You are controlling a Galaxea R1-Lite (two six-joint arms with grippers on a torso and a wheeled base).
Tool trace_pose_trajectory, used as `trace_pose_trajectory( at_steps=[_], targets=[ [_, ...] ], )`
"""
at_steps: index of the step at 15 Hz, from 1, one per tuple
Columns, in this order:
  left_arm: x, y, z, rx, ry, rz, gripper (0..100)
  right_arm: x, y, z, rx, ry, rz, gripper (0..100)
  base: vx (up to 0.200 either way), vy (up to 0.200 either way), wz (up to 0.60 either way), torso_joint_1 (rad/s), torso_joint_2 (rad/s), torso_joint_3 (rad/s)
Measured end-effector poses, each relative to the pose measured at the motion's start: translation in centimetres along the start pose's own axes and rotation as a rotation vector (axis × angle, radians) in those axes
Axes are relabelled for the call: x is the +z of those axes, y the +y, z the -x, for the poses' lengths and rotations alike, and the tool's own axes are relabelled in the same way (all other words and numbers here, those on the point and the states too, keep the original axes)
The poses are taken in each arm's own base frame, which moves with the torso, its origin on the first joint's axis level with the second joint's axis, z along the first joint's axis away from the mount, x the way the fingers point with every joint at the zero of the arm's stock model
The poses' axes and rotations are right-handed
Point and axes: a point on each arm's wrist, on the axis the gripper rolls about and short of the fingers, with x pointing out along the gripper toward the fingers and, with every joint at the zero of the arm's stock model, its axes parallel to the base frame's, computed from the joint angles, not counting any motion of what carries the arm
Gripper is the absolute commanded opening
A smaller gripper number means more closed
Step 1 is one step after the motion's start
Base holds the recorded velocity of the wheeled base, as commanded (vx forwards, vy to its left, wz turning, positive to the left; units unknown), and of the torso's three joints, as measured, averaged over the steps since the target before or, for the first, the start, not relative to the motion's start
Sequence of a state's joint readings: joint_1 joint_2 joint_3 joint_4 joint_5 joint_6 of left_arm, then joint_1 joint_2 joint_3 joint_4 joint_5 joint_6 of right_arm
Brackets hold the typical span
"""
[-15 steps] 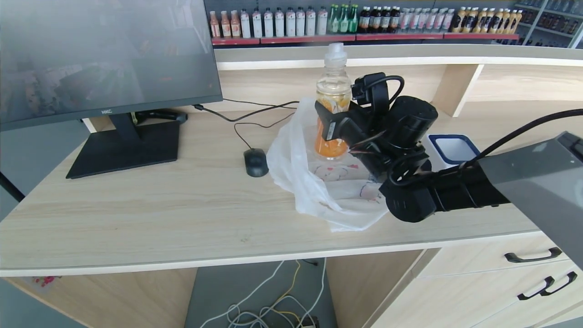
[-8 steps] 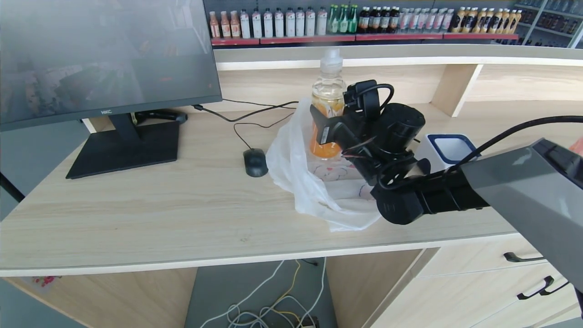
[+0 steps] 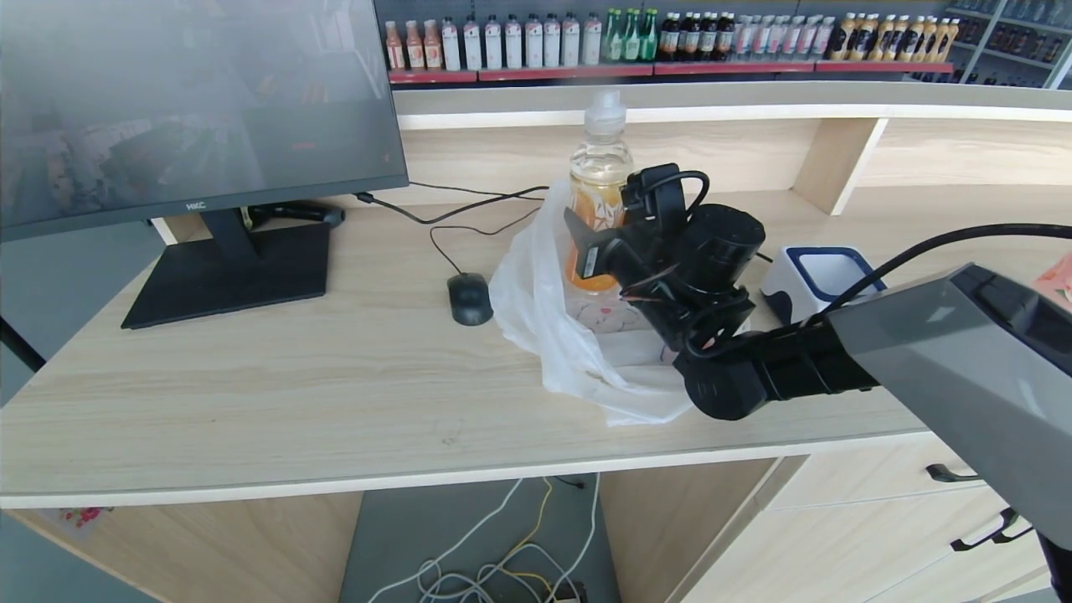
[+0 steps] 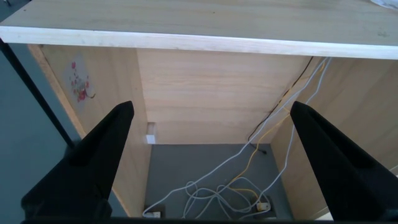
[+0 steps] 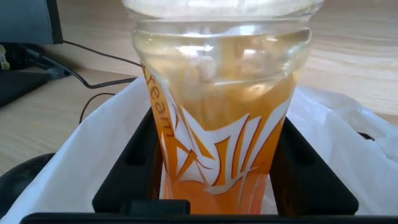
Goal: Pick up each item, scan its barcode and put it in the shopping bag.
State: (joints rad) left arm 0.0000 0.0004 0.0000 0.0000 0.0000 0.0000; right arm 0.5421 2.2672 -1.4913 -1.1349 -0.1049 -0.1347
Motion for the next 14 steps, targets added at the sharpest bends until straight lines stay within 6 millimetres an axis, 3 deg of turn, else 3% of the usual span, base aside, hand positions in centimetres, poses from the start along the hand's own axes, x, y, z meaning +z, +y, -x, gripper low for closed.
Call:
trace_pose_trajectory(
  at_steps=[2,3,14],
  targets=[
    [0.0,0.0,0.0,0.000,0.000,0.000,100,-0.1,0.0,0.0,0.001,0.002,0.000,0,0.000,0.000,0.00,0.000,0.00,0.000],
    [0.0,0.0,0.0,0.000,0.000,0.000,100,-0.2,0.0,0.0,0.001,0.004,0.000,100,0.000,0.000,0.00,0.000,0.00,0.000],
    [0.0,0.0,0.0,0.000,0.000,0.000,100,0.8,0.5,0.1,0.011,-0.015,-0.006,100,0.000,0.000,0.00,0.000,0.00,0.000]
  ],
)
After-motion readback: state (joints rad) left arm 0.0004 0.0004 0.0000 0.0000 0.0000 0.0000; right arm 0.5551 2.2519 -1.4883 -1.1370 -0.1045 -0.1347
